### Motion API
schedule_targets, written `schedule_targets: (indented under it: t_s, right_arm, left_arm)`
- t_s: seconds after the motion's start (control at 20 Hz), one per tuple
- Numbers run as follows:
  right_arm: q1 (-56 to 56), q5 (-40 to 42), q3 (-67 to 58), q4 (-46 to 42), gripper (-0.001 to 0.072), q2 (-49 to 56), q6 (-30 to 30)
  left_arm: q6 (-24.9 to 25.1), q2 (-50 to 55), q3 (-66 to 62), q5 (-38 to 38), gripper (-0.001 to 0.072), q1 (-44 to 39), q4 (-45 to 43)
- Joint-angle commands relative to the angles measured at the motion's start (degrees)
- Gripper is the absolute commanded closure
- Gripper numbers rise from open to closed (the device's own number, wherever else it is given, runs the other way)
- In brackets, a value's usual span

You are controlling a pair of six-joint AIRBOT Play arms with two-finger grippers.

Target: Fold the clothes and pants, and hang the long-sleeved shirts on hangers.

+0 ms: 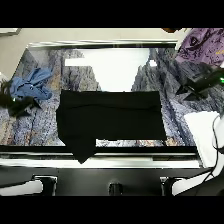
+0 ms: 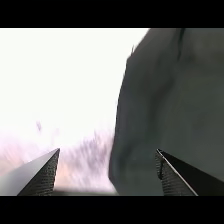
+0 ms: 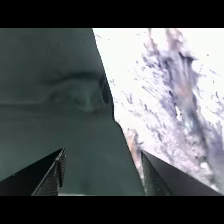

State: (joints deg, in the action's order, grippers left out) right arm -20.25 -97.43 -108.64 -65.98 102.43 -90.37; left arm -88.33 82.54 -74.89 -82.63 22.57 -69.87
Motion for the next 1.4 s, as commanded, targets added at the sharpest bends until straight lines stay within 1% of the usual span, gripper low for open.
schedule_targets:
  t_s: [0.0, 0.15, 0.3, 0.55, 0.7, 0.8, 0.85, 0.95, 1.05, 1.1, 1.25, 1.35]
  right_arm:
    - [-5.79, 3.61, 13.25, 7.56, 0.0171, -6.43, 3.89]
    - [-5.84, 7.91, 25.81, 6.93, 0.0172, -10.80, 5.18]
    - [-4.76, 9.29, 32.35, 7.04, 0.0173, -12.59, 6.12]
    - [-2.69, 9.11, 34.01, 7.45, 0.0173, -12.79, 6.21]
    - [-1.22, 9.31, 34.01, 7.76, 0.0173, -13.00, 6.36]
    - [-0.85, 9.53, 34.01, 8.13, 0.0173, -13.38, 6.62]
    - [-1.01, 9.55, 34.01, 8.24, 0.0172, -13.64, 6.71]
    - [-1.05, 10.21, 34.01, 7.63, 0.0172, -14.86, 7.28]
    - [-1.09, 11.45, 34.01, 5.62, 0.0171, -16.81, 7.30]
    - [-1.99, 11.52, 34.01, 4.33, 0.0170, -17.51, 7.23]
    - [-9.57, 9.92, 35.08, 5.55, 0.0170, -17.62, 6.99]
    - [-13.60, 9.11, 38.60, 7.02, 0.0170, -17.62, 7.43]
  left_arm:
    - [1.64, -14.99, 25.75, 5.64, 0.0030, 3.85, 9.60]
    - [2.89, -24.06, 42.58, 9.86, 0.0030, 1.60, 16.85]
    - [2.91, -27.98, 51.82, 13.25, 0.0030, -2.01, 22.08]
    - [2.64, -27.85, 56.11, 19.96, 0.0031, -10.69, 25.51]
    - [-0.02, -27.08, 56.15, 25.11, 0.0034, -16.04, 25.99]
    - [-0.79, -25.64, 56.15, 27.15, 0.0042, -18.62, 26.40]
    - [-0.79, -24.76, 56.15, 27.58, 0.0072, -19.52, 26.88]
    - [-0.79, -23.19, 56.15, 28.09, 0.0316, -20.74, 27.69]
    - [-0.72, -22.84, 56.13, 28.09, 0.0604, -20.85, 28.06]
    - [-0.63, -23.02, 56.08, 28.06, 0.0678, -20.85, 28.06]
    - [-0.52, -23.02, 55.80, 28.02, 0.0687, -20.85, 28.09]
    - [-0.15, -23.02, 55.78, 27.67, 0.0688, -20.85, 28.11]
